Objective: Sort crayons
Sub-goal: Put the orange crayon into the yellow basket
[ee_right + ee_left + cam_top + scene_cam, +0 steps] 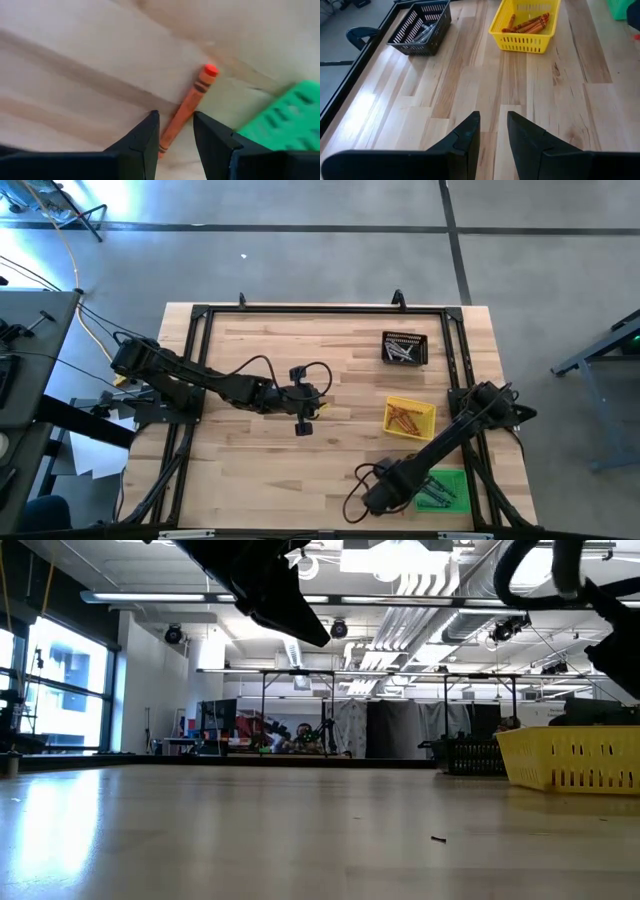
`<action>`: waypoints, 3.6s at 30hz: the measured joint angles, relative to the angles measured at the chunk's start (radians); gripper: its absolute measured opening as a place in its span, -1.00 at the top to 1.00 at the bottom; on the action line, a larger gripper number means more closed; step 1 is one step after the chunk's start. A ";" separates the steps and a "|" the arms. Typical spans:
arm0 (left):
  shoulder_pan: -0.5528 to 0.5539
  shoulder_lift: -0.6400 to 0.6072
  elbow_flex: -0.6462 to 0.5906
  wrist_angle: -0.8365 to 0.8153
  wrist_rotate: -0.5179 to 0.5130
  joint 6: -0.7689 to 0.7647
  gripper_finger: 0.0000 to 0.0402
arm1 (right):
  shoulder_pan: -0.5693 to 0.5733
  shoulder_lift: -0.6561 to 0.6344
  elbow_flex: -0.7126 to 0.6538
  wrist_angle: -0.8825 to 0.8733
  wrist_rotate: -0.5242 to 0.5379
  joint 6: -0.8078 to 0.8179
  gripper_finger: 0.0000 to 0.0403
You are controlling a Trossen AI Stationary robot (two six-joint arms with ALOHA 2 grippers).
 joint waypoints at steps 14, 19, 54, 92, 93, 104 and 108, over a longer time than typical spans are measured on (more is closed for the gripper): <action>0.000 0.000 0.000 0.000 0.000 0.000 0.56 | -0.002 0.016 0.002 0.085 0.003 -0.029 0.45; 0.000 0.000 0.000 0.000 0.000 0.000 0.56 | -0.007 0.034 0.004 0.090 -0.012 -0.075 0.68; 0.000 0.000 0.000 -0.029 0.000 0.000 0.56 | -0.174 -0.234 0.000 -0.415 0.435 -0.452 1.00; -0.002 0.000 0.000 -0.025 0.000 -0.002 0.56 | -0.043 -0.298 -0.363 -0.389 0.995 -0.008 0.98; -0.002 0.000 0.000 -0.024 0.001 -0.002 0.56 | -0.036 -0.302 -0.379 -0.372 1.007 0.010 0.98; 0.001 0.000 0.000 -0.021 0.001 -0.001 0.56 | 0.020 -0.379 -0.537 -0.291 1.129 0.232 0.98; 0.001 0.000 0.000 -0.023 0.001 -0.001 0.56 | 0.041 -0.395 -0.577 -0.226 1.139 0.273 0.98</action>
